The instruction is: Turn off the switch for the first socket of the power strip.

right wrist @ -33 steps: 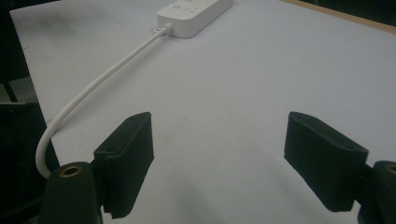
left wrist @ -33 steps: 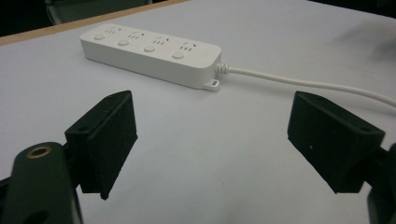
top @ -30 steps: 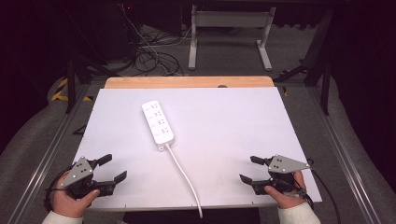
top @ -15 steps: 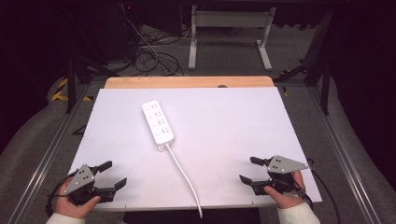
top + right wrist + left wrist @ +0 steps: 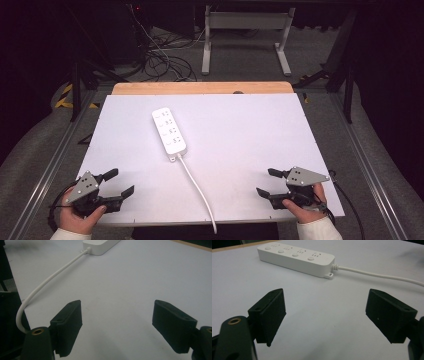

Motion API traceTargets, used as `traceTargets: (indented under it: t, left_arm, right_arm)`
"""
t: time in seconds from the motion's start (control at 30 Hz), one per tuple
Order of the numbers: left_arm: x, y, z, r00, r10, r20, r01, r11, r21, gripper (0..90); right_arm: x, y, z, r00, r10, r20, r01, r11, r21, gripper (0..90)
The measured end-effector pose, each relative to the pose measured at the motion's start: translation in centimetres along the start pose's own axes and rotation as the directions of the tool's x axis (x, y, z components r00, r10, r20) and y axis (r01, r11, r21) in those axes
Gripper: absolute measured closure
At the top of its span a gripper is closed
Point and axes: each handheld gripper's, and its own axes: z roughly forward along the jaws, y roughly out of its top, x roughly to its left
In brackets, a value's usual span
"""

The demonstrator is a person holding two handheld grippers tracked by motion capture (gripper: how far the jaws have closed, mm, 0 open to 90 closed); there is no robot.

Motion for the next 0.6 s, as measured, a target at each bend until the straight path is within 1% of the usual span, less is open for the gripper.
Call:
traceTargets:
  t: [0.17, 0.27, 0.33, 0.43, 0.57, 0.6]
  left_arm:
    - [-0.16, 0.08, -0.16, 0.9999, 0.01, -0.014, -0.01, 0.9999, -0.01, 16.2]
    - [-0.26, 0.1, -0.23, 0.9999, -0.002, -0.014, 0.001, 0.9999, -0.013, 16.0]
    - [-0.2, 0.12, -0.28, 0.9999, 0.002, -0.014, -0.002, 0.9999, -0.014, 15.9]
    - [-0.18, 0.13, -0.35, 0.9998, -0.006, -0.019, 0.006, 0.9998, -0.018, 15.5]
    - [-0.11, 0.18, -0.4, 0.9997, -0.006, -0.022, 0.005, 0.9997, -0.025, 15.2]
    - [-0.14, 0.17, -0.38, 0.9997, -0.015, -0.018, 0.014, 0.9995, -0.029, 15.1]
  right_arm:
    - [-0.03, -0.03, -0.06, 1.0, 0.002, -0.001, -0.002, 1.0, -0.005, 24.7]
    - [-0.04, -0.01, -0.09, 1.0, 0.004, 0.0, -0.004, 1.0, -0.005, 24.7]
    - [-0.02, -0.01, -0.07, 1.0, 0.003, -0.002, -0.003, 1.0, -0.007, 24.6]
    - [-0.02, -0.01, -0.08, 1.0, 0.004, 0.0, -0.004, 1.0, -0.006, 24.6]
    - [-0.03, 0.01, -0.09, 1.0, 0.004, 0.0, -0.004, 1.0, -0.007, 24.6]
    - [-0.05, 0.0, -0.08, 1.0, 0.004, 0.0, -0.004, 1.0, -0.007, 24.6]
